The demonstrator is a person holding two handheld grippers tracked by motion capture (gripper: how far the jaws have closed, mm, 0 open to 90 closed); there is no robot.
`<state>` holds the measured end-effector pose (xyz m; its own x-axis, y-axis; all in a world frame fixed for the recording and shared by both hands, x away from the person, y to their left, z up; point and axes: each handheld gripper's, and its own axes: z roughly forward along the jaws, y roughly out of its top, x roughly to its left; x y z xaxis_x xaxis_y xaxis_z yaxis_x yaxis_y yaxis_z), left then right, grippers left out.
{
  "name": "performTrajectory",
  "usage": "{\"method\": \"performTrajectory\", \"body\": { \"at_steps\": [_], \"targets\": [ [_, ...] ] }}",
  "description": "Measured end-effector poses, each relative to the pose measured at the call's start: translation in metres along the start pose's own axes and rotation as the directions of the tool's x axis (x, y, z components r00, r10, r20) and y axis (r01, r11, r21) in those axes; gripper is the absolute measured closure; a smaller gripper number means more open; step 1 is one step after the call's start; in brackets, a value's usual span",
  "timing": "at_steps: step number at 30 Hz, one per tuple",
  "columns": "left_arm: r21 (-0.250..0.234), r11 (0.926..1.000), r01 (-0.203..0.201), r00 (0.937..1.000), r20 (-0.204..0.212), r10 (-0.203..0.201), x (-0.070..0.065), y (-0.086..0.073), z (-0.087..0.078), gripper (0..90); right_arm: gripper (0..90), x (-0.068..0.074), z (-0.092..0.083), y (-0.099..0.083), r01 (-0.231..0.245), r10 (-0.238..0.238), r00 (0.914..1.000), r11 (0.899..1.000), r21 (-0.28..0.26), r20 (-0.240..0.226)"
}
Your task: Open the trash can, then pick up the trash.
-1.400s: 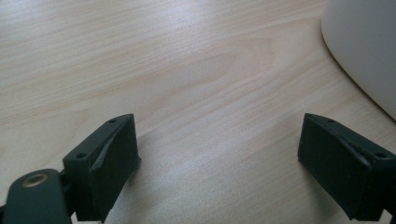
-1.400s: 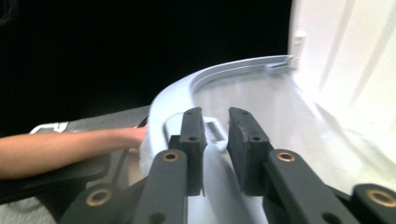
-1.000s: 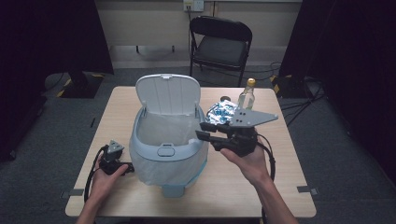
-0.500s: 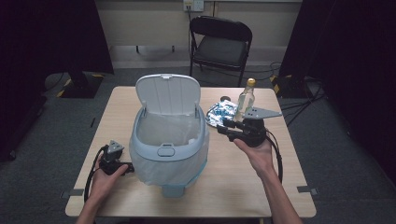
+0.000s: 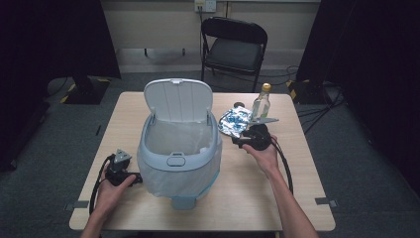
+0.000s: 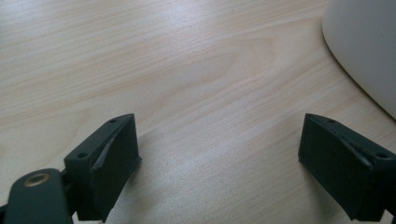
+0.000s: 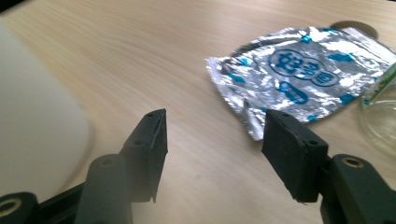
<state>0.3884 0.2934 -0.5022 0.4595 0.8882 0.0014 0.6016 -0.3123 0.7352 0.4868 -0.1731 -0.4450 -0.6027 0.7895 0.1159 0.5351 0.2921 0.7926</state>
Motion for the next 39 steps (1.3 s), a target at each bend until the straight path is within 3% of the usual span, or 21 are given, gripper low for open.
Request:
{"method": "performTrajectory", "body": {
  "at_steps": [4,16,21,30,34,35,39],
  "targets": [
    [0.0,1.0,0.0,1.0,0.0,0.0,0.0,0.0,0.0,11.7,37.3,-0.007,0.018,-0.002,0.01,-0.01,0.9993,1.0,-0.017,0.037],
    [0.0,1.0,0.001,1.0,0.001,-0.001,0.0,0.0,0.0,11.7,39.1,-0.022,0.059,-0.006,0.033,-0.038,0.9954,0.998,0.052,0.088],
    [0.0,1.0,0.003,1.0,-0.001,-0.003,0.0,0.0,0.0,11.7,40.6,-0.02,0.065,-0.006,0.059,-0.064,0.9939,0.996,0.062,0.09],
    [0.001,1.0,0.001,1.0,-0.002,-0.001,0.0,0.0,0.0,11.7,57.3,-0.023,0.07,-0.008,0.059,-0.068,0.992,0.995,0.085,0.106],
    [0.001,1.0,0.002,1.0,-0.002,-0.002,0.0,0.0,0.0,11.7,54.1,-0.021,0.066,-0.007,0.04,-0.048,0.9947,0.995,0.089,0.09],
    [0.0,1.0,0.002,1.0,-0.002,-0.002,0.0,0.0,0.0,11.7,53.9,-0.02,0.064,-0.005,0.056,-0.063,0.994,0.995,0.082,0.089],
    [0.0,1.0,0.003,1.0,-0.002,-0.003,0.0,0.0,0.0,11.7,53.8,-0.019,0.057,0.01,0.036,-0.037,0.996,0.999,0.012,0.081]
  ]
}}
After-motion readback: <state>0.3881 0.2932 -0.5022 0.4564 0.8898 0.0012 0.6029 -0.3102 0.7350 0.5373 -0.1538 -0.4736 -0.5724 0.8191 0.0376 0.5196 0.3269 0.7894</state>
